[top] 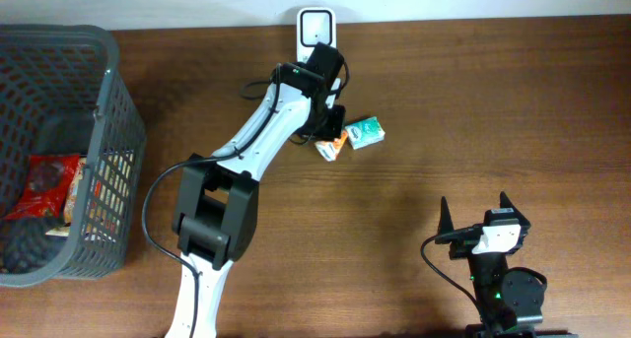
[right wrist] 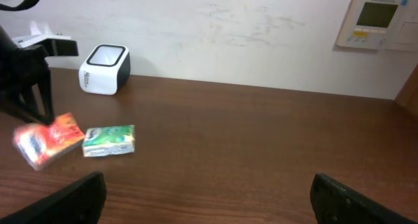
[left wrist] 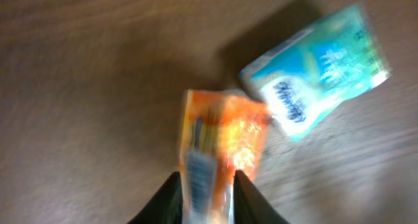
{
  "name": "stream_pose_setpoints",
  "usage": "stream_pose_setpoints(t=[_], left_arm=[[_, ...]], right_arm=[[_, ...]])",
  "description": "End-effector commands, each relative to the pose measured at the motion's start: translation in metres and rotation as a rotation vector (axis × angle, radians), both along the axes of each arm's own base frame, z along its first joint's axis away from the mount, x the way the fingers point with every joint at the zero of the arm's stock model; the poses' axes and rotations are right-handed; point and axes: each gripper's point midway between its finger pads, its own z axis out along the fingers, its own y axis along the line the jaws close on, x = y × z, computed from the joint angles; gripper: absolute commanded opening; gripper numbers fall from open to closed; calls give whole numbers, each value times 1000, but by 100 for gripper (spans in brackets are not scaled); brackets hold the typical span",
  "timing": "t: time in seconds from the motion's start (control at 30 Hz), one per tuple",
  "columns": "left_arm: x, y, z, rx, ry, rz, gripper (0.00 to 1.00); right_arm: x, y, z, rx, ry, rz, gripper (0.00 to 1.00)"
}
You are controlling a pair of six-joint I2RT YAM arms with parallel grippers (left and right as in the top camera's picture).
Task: Scan the item barcode
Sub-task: 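Take an orange tissue pack from the basket and set it beside the green pack, then pull a yellow wet-wipe bag from the basket and drop it on the packs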
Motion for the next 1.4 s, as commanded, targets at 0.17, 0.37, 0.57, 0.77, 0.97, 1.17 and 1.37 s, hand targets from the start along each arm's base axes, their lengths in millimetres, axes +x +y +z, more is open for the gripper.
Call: stream_pose_setpoints(t=[0.17, 0.37, 0.57, 0.77, 0.97, 1.17, 1.37], left_arm=[[21, 17, 141, -152, -146, 40, 82], [-25, 201, 329, -39, -501, 300, 99], [-63, 352, 346, 26, -509, 702, 99], [-64, 365, 325, 73, -440, 741, 99], [-46, 388, 244, 147, -268, 809, 99], [-76, 448, 223, 167, -191, 969, 100], [-74, 480, 188, 194, -183, 1141, 100]], right_arm=[[0, -2, -4, 5, 6, -7, 98], [0, -2, -4, 5, 6, -7, 98], [0, -2, -4, 5, 6, -7, 98], [0, -2, -4, 5, 6, -7, 98], [0, -2, -4, 5, 6, -7, 98], [0, -2, -4, 5, 6, -7, 98], [0, -2, -4, 5, 6, -7, 98]])
